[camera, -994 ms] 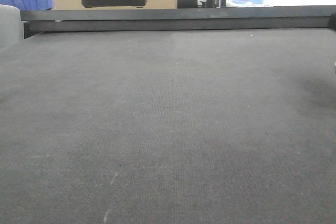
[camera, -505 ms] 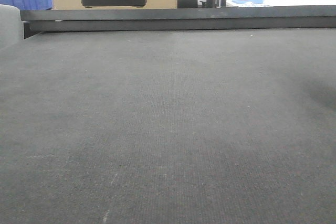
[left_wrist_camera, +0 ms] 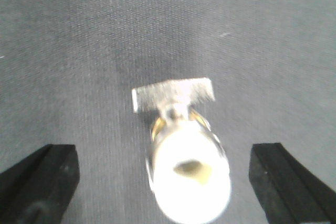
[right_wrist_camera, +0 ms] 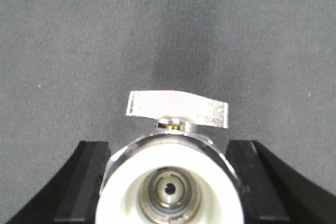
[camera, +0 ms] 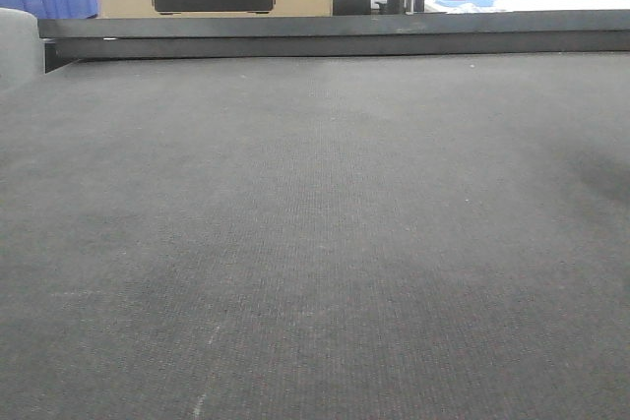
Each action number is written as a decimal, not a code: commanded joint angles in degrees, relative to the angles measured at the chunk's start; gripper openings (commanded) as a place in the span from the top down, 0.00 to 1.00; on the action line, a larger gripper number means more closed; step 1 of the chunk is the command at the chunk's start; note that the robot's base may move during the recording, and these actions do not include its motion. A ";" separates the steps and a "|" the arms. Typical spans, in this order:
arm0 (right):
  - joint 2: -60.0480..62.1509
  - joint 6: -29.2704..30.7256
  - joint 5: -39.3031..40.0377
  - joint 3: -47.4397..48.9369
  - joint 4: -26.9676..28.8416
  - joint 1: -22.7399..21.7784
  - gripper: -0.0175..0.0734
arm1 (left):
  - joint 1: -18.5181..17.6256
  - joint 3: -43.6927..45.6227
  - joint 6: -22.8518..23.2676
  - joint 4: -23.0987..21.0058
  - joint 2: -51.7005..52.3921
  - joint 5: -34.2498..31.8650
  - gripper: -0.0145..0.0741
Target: Place valve from conveyor to right shelf box
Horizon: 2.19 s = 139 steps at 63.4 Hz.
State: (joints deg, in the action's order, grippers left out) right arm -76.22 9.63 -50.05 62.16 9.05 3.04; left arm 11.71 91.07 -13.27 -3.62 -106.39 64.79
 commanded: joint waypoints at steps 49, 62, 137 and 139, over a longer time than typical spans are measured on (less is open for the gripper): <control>0.86 0.33 3.82 0.36 0.11 0.08 0.98 | -0.10 2.54 0.03 -1.51 -5.12 0.73 0.66; 0.86 0.33 3.82 0.36 0.11 0.08 0.98 | -0.95 3.73 0.32 -2.51 -2.59 3.18 0.96; 30.74 0.33 16.59 -15.31 0.11 0.08 0.98 | -9.87 -43.21 3.38 -0.80 65.17 -31.77 0.96; 32.08 0.33 17.12 -15.31 0.11 0.08 0.98 | -9.87 -43.21 3.38 -0.80 66.28 -31.91 0.96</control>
State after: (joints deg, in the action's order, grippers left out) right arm -48.79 9.63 -38.11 46.44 9.19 3.04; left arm 2.22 47.70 -10.32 -4.17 -43.69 36.48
